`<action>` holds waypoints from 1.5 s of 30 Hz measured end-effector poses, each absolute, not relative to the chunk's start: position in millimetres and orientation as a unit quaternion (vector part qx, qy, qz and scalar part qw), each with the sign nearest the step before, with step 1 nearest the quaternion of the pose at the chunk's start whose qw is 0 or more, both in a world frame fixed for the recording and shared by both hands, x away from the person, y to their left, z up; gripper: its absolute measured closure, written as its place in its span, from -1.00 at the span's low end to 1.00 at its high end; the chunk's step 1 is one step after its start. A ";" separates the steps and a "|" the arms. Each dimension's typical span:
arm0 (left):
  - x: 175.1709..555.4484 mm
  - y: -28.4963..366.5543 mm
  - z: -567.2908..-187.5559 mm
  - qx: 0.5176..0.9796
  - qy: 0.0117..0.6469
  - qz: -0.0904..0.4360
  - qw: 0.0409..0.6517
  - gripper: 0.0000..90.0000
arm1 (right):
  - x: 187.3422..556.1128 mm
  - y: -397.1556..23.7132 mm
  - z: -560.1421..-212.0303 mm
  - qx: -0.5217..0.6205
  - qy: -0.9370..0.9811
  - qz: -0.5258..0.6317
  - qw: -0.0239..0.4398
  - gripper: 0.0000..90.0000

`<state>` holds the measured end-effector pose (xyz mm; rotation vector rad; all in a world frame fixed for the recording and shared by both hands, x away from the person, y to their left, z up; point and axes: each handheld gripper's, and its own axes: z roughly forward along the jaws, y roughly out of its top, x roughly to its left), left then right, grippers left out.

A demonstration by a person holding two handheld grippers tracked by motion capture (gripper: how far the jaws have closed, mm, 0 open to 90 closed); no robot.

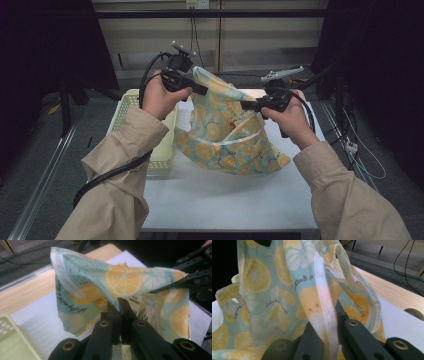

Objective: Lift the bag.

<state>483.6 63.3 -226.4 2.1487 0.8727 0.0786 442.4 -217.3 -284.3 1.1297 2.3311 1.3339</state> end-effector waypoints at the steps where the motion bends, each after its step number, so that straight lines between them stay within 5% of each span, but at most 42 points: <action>1: 481.8 66.0 -228.4 0.851 0.342 0.029 0.399 0.99 | 441.0 -215.0 -285.9 0.383 0.795 0.457 0.111 0.98; 4: 474.7 72.6 -234.6 0.846 0.340 0.031 0.409 0.83 | 437.0 -208.8 -291.5 0.374 0.797 0.465 0.094 0.87; 7: 468.8 81.1 -242.5 0.836 0.347 0.040 0.422 0.20 | 433.6 -205.6 -295.2 0.374 0.793 0.471 0.091 0.38; 11: 459.6 93.3 -254.0 0.832 0.346 0.045 0.431 -0.33 | 426.2 -209.1 -293.0 0.367 0.788 0.484 0.094 -0.16; 14: 452.2 105.4 -260.9 0.829 0.334 0.053 0.445 -0.59 | 418.8 -216.5 -292.8 0.368 0.790 0.483 0.089 -0.39; 26: 418.3 145.9 -292.9 0.830 0.318 0.060 0.454 -0.86 | 393.9 -251.3 -312.1 0.370 0.797 0.469 0.093 -0.57; 45: 369.3 167.0 -342.1 0.831 0.283 0.033 0.478 -0.87 | 354.7 -273.8 -367.8 0.374 0.810 0.441 0.099 -0.59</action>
